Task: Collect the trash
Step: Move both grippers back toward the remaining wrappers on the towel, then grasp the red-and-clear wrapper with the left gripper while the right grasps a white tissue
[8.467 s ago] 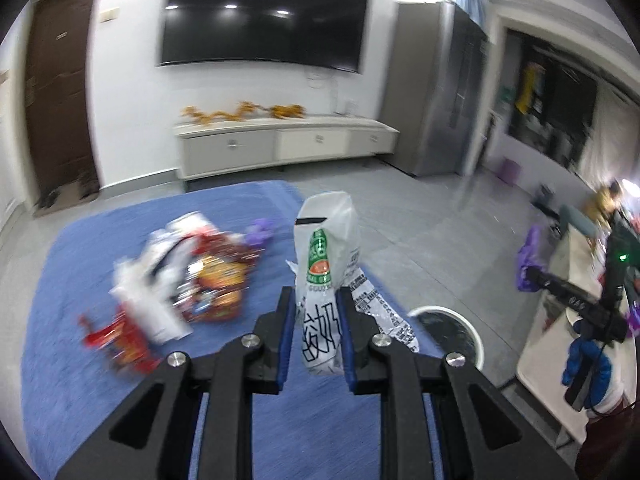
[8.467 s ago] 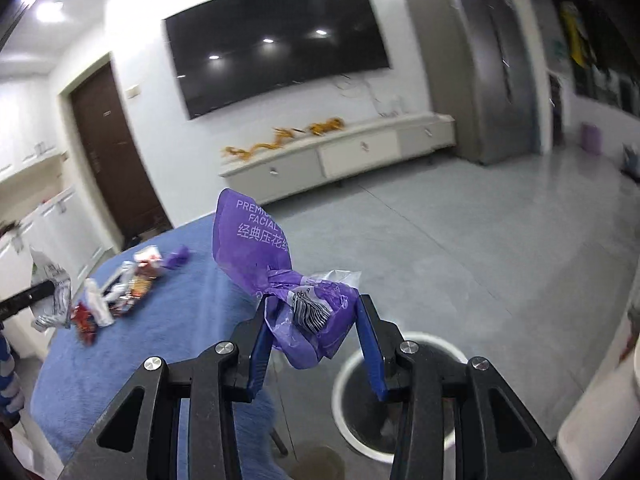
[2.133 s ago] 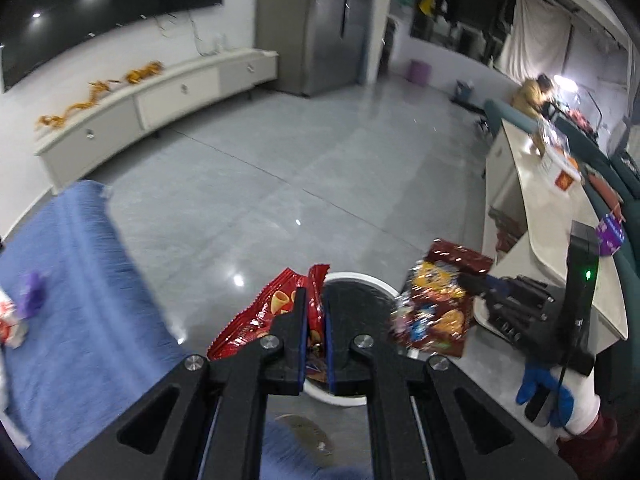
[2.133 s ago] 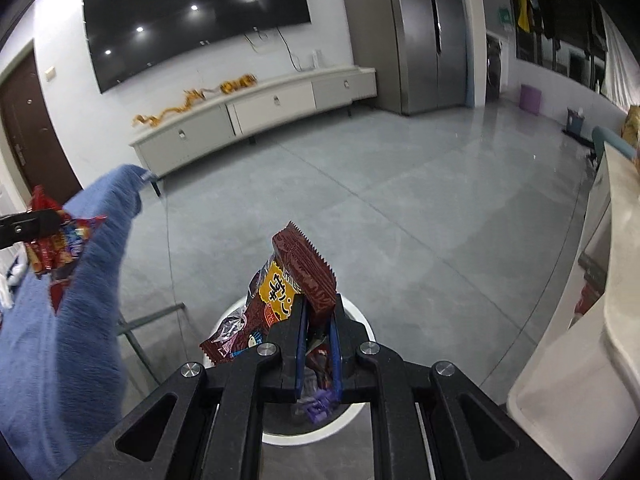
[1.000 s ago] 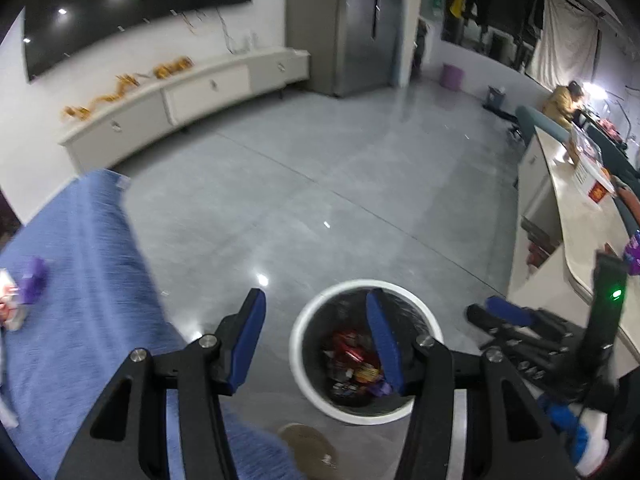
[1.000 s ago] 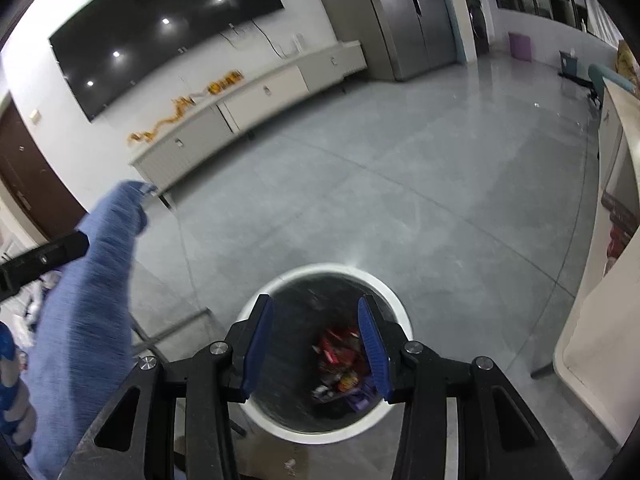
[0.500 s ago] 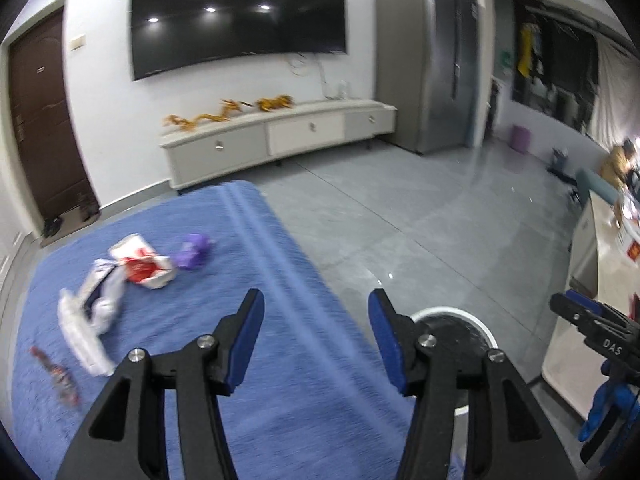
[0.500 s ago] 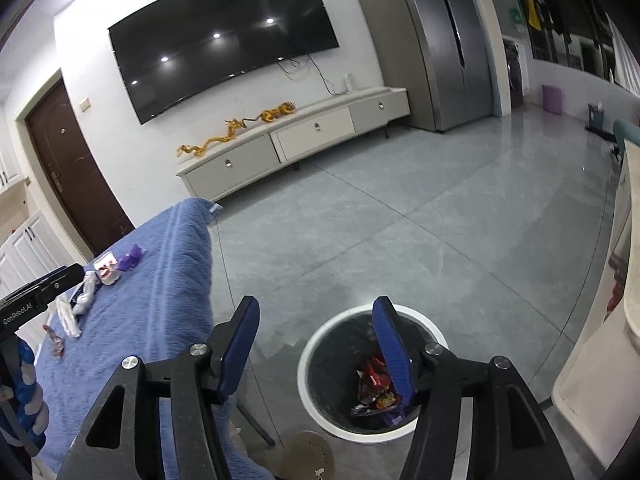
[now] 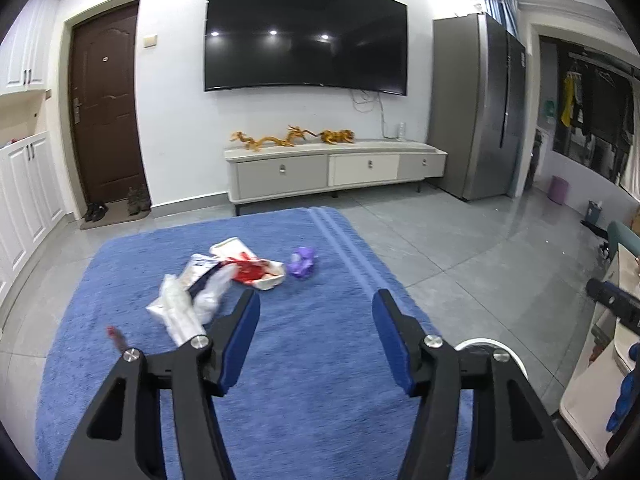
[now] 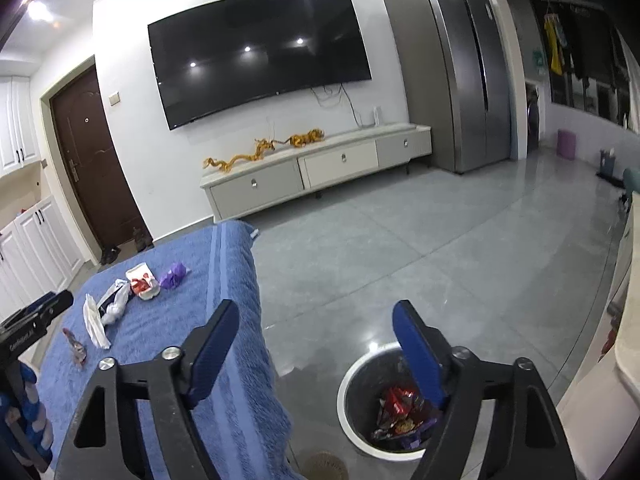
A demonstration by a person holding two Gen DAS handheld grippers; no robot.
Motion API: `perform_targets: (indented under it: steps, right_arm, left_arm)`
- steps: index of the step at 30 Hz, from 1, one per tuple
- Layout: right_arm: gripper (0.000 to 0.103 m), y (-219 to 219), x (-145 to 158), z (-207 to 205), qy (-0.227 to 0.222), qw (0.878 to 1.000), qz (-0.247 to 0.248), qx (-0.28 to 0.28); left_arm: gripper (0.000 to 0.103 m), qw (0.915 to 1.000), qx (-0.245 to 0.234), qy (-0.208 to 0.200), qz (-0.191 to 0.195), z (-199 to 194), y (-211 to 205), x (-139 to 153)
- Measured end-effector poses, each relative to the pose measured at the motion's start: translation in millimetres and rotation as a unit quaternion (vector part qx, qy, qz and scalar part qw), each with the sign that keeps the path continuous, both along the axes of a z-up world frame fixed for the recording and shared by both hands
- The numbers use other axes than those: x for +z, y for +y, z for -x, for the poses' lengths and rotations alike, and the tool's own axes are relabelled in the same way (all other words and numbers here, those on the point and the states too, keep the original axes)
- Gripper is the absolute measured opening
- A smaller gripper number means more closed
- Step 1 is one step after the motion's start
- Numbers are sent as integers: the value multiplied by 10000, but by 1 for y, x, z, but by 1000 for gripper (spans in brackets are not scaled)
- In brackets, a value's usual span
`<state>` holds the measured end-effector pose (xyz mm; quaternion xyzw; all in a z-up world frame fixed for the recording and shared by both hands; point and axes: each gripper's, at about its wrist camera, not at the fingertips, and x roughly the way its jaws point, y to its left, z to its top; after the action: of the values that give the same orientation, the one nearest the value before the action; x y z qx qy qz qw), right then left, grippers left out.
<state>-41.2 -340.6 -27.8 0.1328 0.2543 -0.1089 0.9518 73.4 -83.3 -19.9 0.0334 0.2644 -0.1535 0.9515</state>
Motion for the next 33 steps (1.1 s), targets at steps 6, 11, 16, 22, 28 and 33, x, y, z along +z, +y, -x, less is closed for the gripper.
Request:
perform_targets:
  steps: [6,11,16,22,28,33]
  right_arm:
    - [88,27,22,-3,-238,9991,338,-47]
    - [96,44,41,-5,-525,9972,528,-62]
    - [103,57,53,-11,-735,9958,541,43]
    - [103,66,52,-26,-815,9955,389,283]
    - [103,86,38,-59,-756,9942,402,648]
    - [103,118,17,-107,-172,9898,277,1388]
  left_arm:
    - [58,9995,272,-98,132,-1,38,-4]
    - [58,9978,538,-363,164,0,72,-6]
    - [58,9945,967,-192,356,-8,126,-12]
    - [58,9852,1653,-84,434,-11,197,-23]
    - [58,9794,1938,384,425,-19,240,-50]
    - [58,9796,1551,996,801,-32,241,-77]
